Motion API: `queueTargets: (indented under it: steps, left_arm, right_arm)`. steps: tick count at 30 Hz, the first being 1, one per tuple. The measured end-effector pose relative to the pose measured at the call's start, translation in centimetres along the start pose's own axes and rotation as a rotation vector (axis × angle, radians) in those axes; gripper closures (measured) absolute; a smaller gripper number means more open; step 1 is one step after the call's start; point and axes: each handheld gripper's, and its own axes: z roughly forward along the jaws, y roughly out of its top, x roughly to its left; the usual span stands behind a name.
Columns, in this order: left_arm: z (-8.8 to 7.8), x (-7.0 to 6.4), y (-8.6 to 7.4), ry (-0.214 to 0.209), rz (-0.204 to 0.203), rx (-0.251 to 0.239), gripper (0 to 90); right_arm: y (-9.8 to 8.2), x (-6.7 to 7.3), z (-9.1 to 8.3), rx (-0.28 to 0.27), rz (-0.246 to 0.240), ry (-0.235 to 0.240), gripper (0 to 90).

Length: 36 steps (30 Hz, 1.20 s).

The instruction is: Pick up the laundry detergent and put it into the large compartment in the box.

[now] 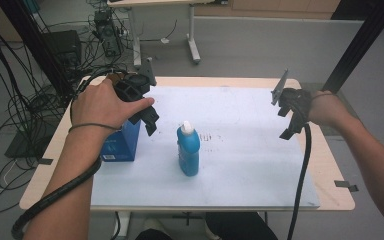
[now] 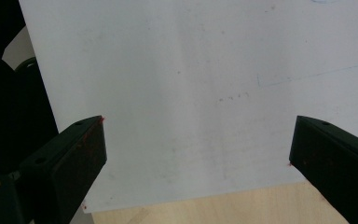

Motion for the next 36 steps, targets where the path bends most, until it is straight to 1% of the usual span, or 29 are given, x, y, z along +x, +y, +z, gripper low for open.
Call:
queueTargets:
  steps: [2, 3, 4, 7, 11, 13, 17, 24, 28, 29, 32, 33, 34, 36]
  left_arm:
    - [0.0, 0.0, -0.1, 0.000, -0.003, -0.004, 6.2]
    - [0.0, 0.0, 0.0, 0.001, 0.001, -0.001, 6.2]
    - [0.0, 0.0, 0.0, 0.002, 0.000, 0.000, 6.2]
    - [0.1, 0.1, 0.0, -0.006, -0.001, 0.002, 6.2]
    - [0.3, 0.0, 0.0, -0.005, -0.005, 0.004, 6.2]
    - [0.4, 0.0, 0.0, -0.010, -0.010, 0.001, 6.2]
    - [0.4, -0.1, 0.1, -0.006, -0.021, 0.010, 6.2]
    - [0.2, -0.4, -0.1, -0.009, -0.057, 0.003, 6.2]
    - [0.0, -0.5, -0.2, -0.027, -0.082, -0.003, 6.3]
    - [-0.1, -0.6, -0.1, -0.026, -0.091, 0.000, 6.3]
    - [-0.2, -1.4, 0.1, -0.005, -0.113, 0.006, 6.3]
    - [-0.3, -1.6, 0.0, -0.004, -0.130, 0.004, 6.4]
    - [-0.3, -1.8, 0.1, 0.001, -0.135, 0.007, 6.3]
    - [-0.4, -2.1, 0.2, 0.006, -0.163, 0.009, 6.3]
  right_arm:
    - [0.0, 0.0, 0.0, -0.001, 0.002, -0.002, 3.8]
    - [-0.1, 0.0, 0.0, -0.005, -0.007, -0.004, 3.8]
    - [0.0, 0.0, 0.0, 0.001, -0.008, -0.005, 3.8]
    - [-0.2, -0.1, 0.0, -0.004, -0.006, -0.004, 3.8]
    - [-0.4, -0.3, 0.0, -0.004, -0.004, -0.005, 3.8]
    - [-0.5, -0.4, 0.0, -0.006, -0.005, -0.002, 3.9]
    - [-0.6, -0.3, 0.0, -0.009, -0.003, -0.003, 3.9]
    - [-0.6, -0.2, 0.0, -0.008, -0.013, -0.005, 3.9]
    - [-0.5, -0.3, 0.0, -0.008, -0.022, -0.005, 3.9]
    - [-0.5, -0.3, 0.0, -0.007, -0.021, -0.003, 3.9]
    - [-0.7, -0.4, 0.0, -0.010, -0.026, -0.002, 3.8]
    - [-0.7, -0.4, 0.1, -0.009, -0.024, 0.001, 3.9]
    - [-0.8, -0.4, 0.1, -0.009, -0.021, 0.001, 3.8]
    - [-1.0, -0.6, 0.2, -0.016, -0.030, 0.006, 3.9]
